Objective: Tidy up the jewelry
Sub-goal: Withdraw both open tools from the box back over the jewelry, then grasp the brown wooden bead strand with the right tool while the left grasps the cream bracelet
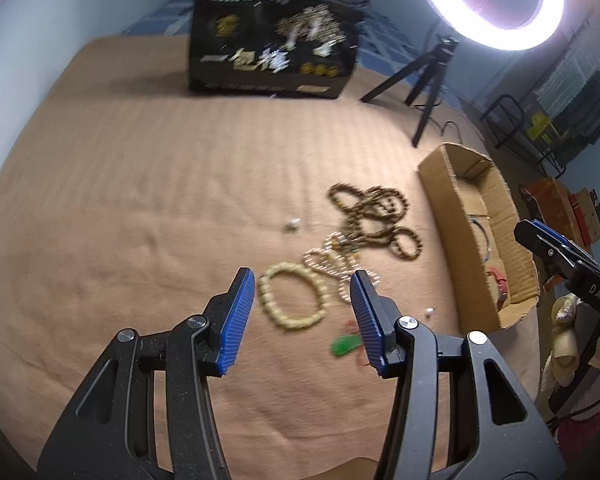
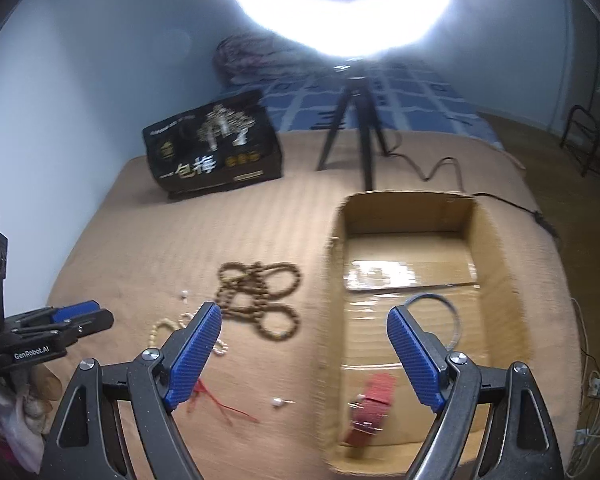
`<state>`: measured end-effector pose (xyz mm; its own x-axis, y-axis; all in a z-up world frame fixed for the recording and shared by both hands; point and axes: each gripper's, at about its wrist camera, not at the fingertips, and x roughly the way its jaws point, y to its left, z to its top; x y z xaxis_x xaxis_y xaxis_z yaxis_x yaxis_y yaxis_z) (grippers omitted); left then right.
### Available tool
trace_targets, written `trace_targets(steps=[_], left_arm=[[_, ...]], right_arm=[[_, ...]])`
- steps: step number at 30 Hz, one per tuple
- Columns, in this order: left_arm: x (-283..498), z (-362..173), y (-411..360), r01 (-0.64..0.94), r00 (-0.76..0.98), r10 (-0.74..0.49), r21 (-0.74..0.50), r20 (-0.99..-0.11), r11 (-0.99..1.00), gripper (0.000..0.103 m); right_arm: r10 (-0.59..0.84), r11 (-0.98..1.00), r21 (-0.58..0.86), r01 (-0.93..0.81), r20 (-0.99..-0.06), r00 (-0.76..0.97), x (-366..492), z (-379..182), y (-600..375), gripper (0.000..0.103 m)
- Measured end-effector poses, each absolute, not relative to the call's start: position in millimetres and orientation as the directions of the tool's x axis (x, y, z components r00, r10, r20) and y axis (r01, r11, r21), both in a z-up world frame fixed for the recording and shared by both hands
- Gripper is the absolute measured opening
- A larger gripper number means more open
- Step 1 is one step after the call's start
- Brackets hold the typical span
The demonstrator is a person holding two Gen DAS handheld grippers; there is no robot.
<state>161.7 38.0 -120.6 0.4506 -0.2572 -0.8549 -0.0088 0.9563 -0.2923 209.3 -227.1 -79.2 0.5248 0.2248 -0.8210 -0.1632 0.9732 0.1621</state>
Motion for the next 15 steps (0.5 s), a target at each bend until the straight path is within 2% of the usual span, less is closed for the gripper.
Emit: trace_targets(steps=[10, 12, 15], left_arm=[[166.9, -164.8, 56.3, -0.038, 0.340, -0.297, -0.329, -0.892, 0.944, 0.050], [169.8, -171.3, 56.2, -0.044, 0.324, -0.312, -0.344, -0.893, 0.938, 0.047], [175.2, -177.1, 53.0, -0.041, 0.315, -0.323, -0.353, -0.892, 0.935, 0.046]], right_arm=[[0.264, 0.960, 0.191, -0.203, -0.860, 0.438, 234.4, -110.3, -178.9, 0.087], [0.267, 0.960, 0.200, -0.199, -0.867, 0.420, 240.8, -117.0, -172.7, 0.087], [0.275, 0.958, 0.216, -0.188, -0.878, 0.391, 250.1, -127.0, -164.6, 0.086]])
